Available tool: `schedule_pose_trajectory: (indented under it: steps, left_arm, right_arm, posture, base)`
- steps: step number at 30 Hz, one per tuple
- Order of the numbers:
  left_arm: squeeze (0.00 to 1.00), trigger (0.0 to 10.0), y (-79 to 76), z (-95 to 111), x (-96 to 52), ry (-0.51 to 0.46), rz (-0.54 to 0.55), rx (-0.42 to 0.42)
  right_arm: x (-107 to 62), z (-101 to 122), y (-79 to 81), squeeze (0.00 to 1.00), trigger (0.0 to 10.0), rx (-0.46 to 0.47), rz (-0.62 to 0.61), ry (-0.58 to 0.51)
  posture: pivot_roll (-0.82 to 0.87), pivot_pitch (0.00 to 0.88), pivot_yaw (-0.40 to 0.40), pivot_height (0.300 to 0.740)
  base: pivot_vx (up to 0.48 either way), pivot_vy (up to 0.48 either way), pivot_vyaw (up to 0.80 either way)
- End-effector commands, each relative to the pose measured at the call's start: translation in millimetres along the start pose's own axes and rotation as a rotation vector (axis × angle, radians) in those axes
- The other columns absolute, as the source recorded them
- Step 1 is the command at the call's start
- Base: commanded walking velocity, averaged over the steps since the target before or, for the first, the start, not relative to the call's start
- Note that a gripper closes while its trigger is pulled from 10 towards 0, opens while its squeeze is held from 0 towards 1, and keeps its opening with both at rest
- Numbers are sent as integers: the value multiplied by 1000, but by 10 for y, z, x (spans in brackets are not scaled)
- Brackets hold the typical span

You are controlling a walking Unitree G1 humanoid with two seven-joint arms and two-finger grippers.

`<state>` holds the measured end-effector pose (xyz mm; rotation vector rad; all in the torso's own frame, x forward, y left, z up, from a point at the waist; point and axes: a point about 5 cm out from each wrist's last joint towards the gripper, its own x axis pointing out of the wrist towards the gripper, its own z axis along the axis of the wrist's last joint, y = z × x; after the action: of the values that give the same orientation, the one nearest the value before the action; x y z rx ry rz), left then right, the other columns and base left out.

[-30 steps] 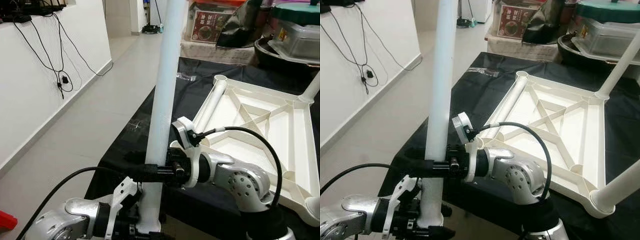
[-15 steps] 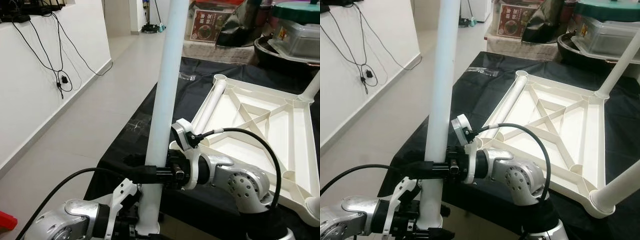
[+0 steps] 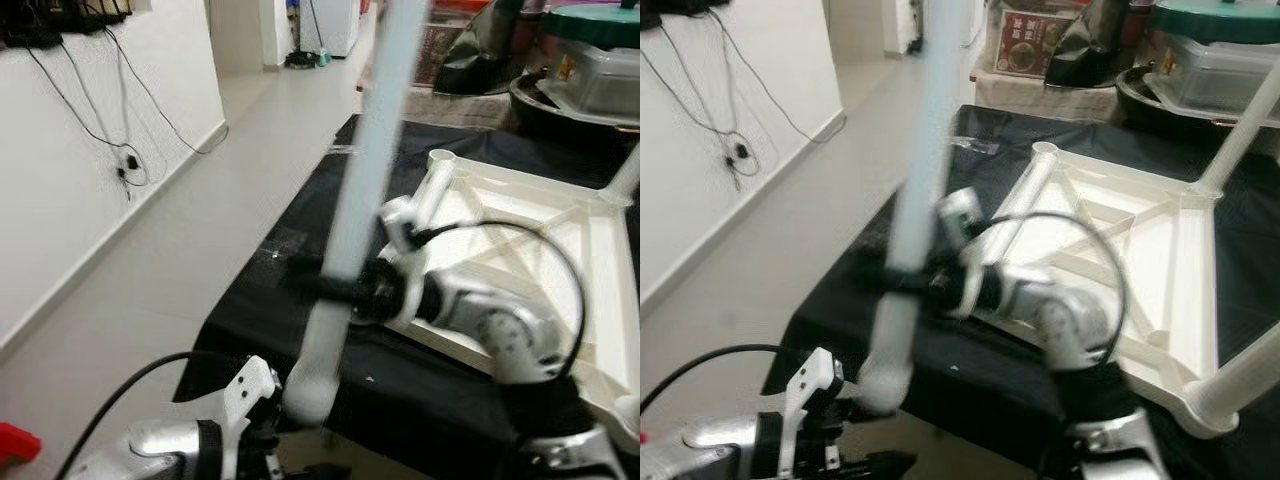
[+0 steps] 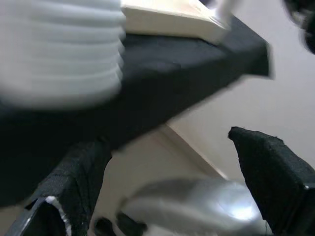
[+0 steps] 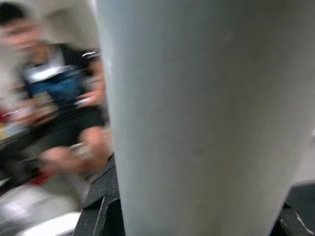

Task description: Building children table

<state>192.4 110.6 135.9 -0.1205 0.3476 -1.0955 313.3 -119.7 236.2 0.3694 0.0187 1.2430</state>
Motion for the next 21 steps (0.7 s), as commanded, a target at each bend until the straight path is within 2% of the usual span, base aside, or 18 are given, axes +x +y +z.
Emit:
schedule_pose_trajectory:
  steps: [1, 3, 5, 6, 7, 8, 9, 11, 12, 13, 14, 16, 17, 20, 21]
  left_arm:
    - [0, 10000, 76, 56, -35, -48, 116, 36]
    - [0, 10000, 216, 109, -69, -160, 358, 48]
    - [0, 10000, 216, 109, -69, -160, 358, 48]
    - [0, 10000, 271, 124, -93, -196, 463, 51]
    - [0, 10000, 300, 146, -123, -226, 590, 80]
    - [0, 10000, 300, 146, -123, -226, 590, 80]
    - [0, 10000, 305, 169, -147, -255, 678, 90]
    - [0, 10000, 305, 169, -147, -255, 678, 90]
    - [0, 10000, 296, 188, -155, -274, 752, 100]
    - [0, 10000, 296, 188, -155, -274, 752, 100]
    - [0, 10000, 278, 207, -157, -289, 803, 111]
    - [0, 10000, 278, 207, -157, -289, 803, 111]
    - [0, 10000, 262, 204, -157, -300, 846, 108]
    - [0, 10000, 253, 179, -152, -302, 874, 106]
    - [0, 10000, 250, 110, -125, -303, 911, 92]
  right_arm:
    - [-37, 64, -87, 0, 0, -34, -95, -43]
    - [-120, 152, -230, 0, 0, -94, -317, -138]
    - [-120, 152, -230, 0, 0, -94, -317, -138]
    - [-154, 173, -284, 0, 0, -120, -413, -171]
    - [-173, 187, -291, 0, 0, -201, -558, -214]
    - [-173, 187, -291, 0, 0, -201, -558, -214]
    - [-199, 199, -283, 0, 0, -267, -686, -249]
    - [-199, 199, -283, 0, 0, -267, -686, -249]
    - [-217, 185, -249, 0, 10000, -335, -786, -274]
    - [-217, 185, -249, 0, 10000, -335, -786, -274]
    - [-220, 151, -198, 0, 10000, -380, -841, -293]
    - [-220, 151, -198, 0, 10000, -380, -841, -293]
    - [-207, 67, -146, 0, 10000, -402, -866, -294]
    - [-184, -45, -100, 0, 10000, -410, -873, -286]
    - [-143, -176, -70, 0, 10000, -415, -883, -281]
  posture:
    - [100, 26, -23, 740]
    - [101, 17, -24, 740]
    - [101, 17, -24, 740]
    - [100, 13, -26, 740]
    - [99, 4, -28, 740]
    - [99, 4, -28, 740]
    - [101, 0, -32, 740]
    - [101, 0, -32, 740]
    - [108, 0, -43, 740]
    - [108, 0, -43, 740]
    - [110, 0, -48, 740]
    - [110, 0, -48, 740]
    - [113, 0, -55, 740]
    - [108, 0, -59, 740]
    - [100, 0, -61, 740]
  base:
    - [0, 0, 0]
    - [0, 0, 0]
    - [0, 0, 0]
    - [0, 0, 0]
    - [0, 0, 0]
    - [0, 0, 0]
    - [0, 0, 0]
    - [0, 0, 0]
    - [0, 0, 0]
    - [0, 0, 0]
    - [0, 0, 0]
    - [0, 0, 0]
    - [0, 0, 0]
    - [0, 0, 0]
    - [0, 0, 0]
